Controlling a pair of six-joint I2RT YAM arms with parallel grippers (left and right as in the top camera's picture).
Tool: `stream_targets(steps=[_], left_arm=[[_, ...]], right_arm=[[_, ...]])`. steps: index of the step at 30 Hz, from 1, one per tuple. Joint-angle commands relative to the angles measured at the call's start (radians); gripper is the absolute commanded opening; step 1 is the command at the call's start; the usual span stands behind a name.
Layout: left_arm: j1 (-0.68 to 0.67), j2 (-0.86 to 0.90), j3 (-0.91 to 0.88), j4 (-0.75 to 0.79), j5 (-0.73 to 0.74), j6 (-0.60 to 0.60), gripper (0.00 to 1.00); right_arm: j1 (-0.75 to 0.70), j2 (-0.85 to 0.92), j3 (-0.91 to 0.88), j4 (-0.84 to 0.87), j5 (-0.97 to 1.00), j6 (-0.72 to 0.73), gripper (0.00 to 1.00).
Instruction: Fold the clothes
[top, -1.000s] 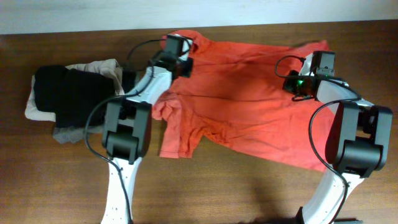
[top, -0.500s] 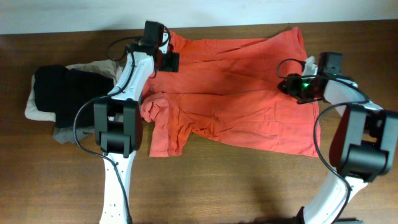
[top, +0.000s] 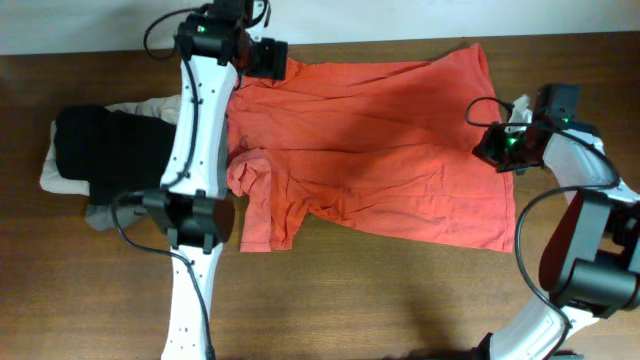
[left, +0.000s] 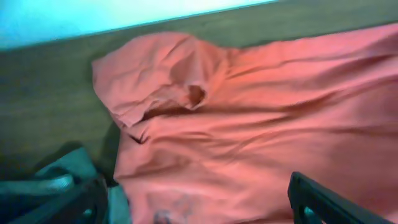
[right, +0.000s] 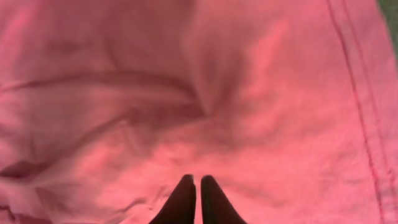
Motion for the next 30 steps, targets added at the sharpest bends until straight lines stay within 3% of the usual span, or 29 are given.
stream_targets(steps=[1,7,14,16,20,26,30], left_arm=[[-0.031,-0.014,0.174,-0.059,0.011,0.013,0.92],[-0.064,-0.116,0.186,-0.08,0.011,0.013,0.93],[-0.079,-0.208,0.186,-0.107,0.009,0.062,0.89],[-0.079,-0.257,0.186,-0.134,-0.063,0.078,0.82],[-0.079,-0.362,0.186,-0.148,-0.193,0.08,0.83],[-0.079,-0.52,0.185,-0.225,-0.304,0.082,0.83],[-0.079,-0.575,0.183,-0.251,-0.316,0.146,0.83]], right_arm=[[0.003,0.047,-0.019,0.003,0.077,0.035,0.06],[-0.013,0.055,-0.019,-0.027,0.33,0.108,0.04],[-0.148,0.055,-0.019,-0.069,0.378,0.117,0.04],[-0.189,0.054,-0.019,-0.08,0.326,0.102,0.04],[-0.206,0.039,-0.019,-0.083,0.14,-0.024,0.05],[-0.203,0.001,-0.019,-0.076,-0.066,-0.047,0.04],[-0.169,0.003,-0.019,-0.064,-0.142,-0.099,0.04]])
